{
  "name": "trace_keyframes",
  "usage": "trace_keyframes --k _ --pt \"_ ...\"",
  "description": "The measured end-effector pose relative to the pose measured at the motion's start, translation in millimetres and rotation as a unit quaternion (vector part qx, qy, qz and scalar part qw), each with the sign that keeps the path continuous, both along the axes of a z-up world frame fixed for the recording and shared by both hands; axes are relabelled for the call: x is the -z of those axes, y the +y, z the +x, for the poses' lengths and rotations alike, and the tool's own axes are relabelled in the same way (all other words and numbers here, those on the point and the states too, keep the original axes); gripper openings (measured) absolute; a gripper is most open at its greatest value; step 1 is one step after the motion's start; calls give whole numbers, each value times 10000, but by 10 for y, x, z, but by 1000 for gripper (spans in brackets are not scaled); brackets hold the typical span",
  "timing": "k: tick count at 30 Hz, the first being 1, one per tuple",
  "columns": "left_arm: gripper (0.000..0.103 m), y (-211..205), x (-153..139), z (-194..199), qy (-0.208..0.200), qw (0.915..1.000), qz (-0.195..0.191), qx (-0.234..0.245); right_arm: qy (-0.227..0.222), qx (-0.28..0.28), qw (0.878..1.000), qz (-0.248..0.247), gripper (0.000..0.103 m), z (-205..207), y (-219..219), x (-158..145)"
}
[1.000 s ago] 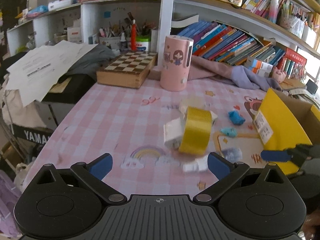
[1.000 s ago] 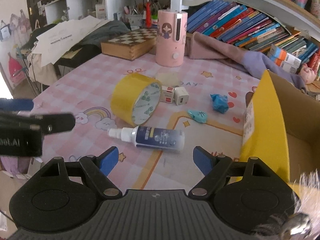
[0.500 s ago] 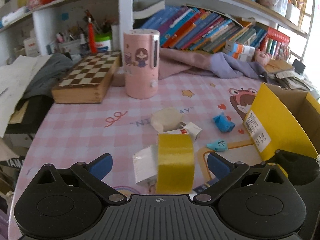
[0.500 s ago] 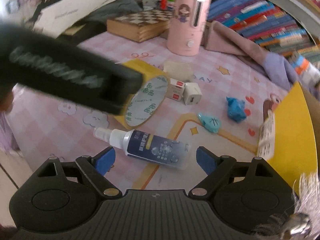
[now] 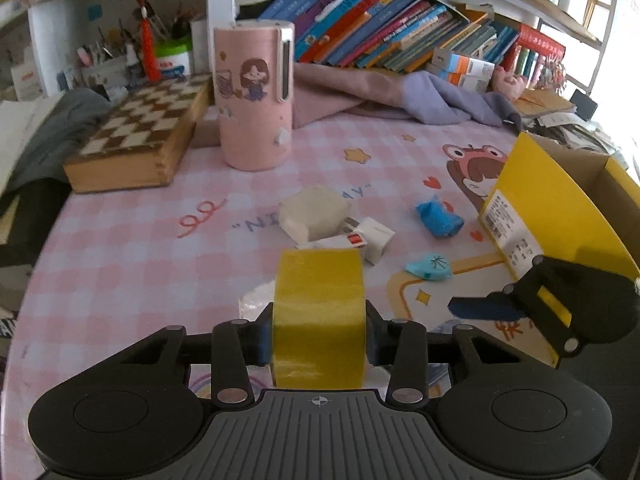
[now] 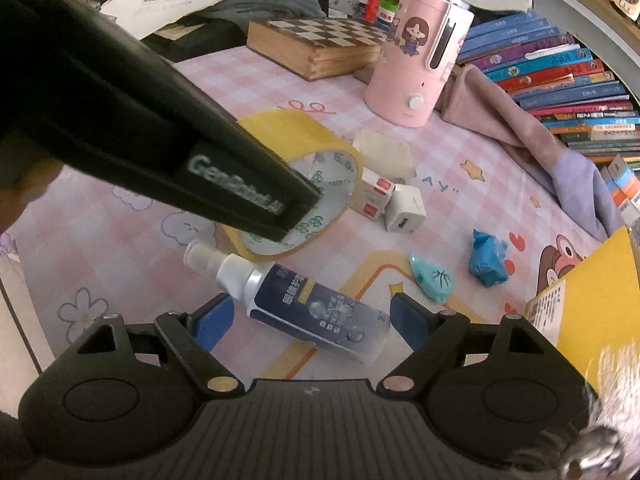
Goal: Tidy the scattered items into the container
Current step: 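Grasp the white spray bottle with the right gripper while the left gripper holds the tape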
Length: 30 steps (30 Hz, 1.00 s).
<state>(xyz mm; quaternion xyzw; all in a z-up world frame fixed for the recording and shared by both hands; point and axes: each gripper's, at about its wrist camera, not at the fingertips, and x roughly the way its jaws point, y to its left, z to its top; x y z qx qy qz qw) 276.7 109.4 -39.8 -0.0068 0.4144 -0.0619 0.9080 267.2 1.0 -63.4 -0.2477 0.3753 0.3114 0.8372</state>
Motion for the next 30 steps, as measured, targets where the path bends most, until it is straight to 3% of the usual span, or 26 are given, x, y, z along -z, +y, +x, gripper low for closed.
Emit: trace_keyframes --k 5,9,14,20,24,30 --pt "40 173 -163 -121 -217 9986 -344 -350 -193 -232 9995 -64 85 -15 47 -9" --pt "40 282 -337 -222 -478 9958 -551 -551 -43 -366 9989 -283 80 -21 87 52" --pt "40 383 -464 -384 -677 9918 -722 -809 224 -154 9993 -239 53 26 52 20" --pt "40 415 -419 -561 -609 9903 -779 -974 579 443 9973 7 36 81 -119 -30" --pt "40 369 -332 -641 -449 9911 -776 -986 801 641 9945 200 36 105 -201 -42" --pt "40 348 -237 -749 -279 9914 -790 -1008 1074 636 9917 298 47 74 -277 -95"
